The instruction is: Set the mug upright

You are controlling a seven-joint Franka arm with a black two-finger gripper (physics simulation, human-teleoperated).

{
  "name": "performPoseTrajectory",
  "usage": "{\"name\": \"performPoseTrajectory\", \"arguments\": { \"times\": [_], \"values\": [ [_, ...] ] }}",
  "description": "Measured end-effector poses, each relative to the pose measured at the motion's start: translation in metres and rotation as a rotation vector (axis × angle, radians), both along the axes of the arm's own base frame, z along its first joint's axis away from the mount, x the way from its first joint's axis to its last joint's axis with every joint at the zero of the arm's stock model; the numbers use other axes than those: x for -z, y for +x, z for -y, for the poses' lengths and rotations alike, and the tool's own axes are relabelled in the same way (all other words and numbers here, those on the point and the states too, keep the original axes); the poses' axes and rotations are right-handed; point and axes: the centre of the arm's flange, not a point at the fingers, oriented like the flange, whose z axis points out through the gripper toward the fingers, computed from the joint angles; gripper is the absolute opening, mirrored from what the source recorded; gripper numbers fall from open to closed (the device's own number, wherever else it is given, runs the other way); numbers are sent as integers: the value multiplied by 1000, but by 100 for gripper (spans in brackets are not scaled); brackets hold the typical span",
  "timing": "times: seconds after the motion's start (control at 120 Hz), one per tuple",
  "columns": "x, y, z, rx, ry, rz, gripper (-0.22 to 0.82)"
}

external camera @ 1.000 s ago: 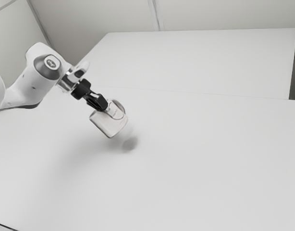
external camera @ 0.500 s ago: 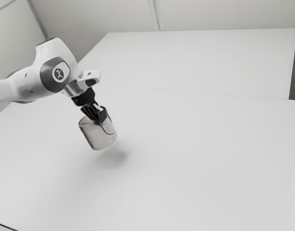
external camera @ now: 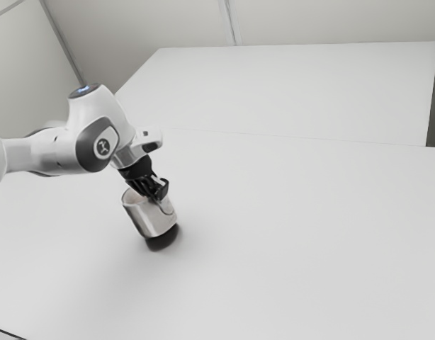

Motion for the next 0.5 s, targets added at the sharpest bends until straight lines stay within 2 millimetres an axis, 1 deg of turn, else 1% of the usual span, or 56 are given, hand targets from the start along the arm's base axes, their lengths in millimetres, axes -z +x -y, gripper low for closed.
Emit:
{"name": "performPoseTrajectory", "arguments": {
  "times": [0.175,0.5],
  "values": [
    [7,0,6,-15,27,42,-17],
    [22,-3,5,-63,38,43,-17]
  ]
}}
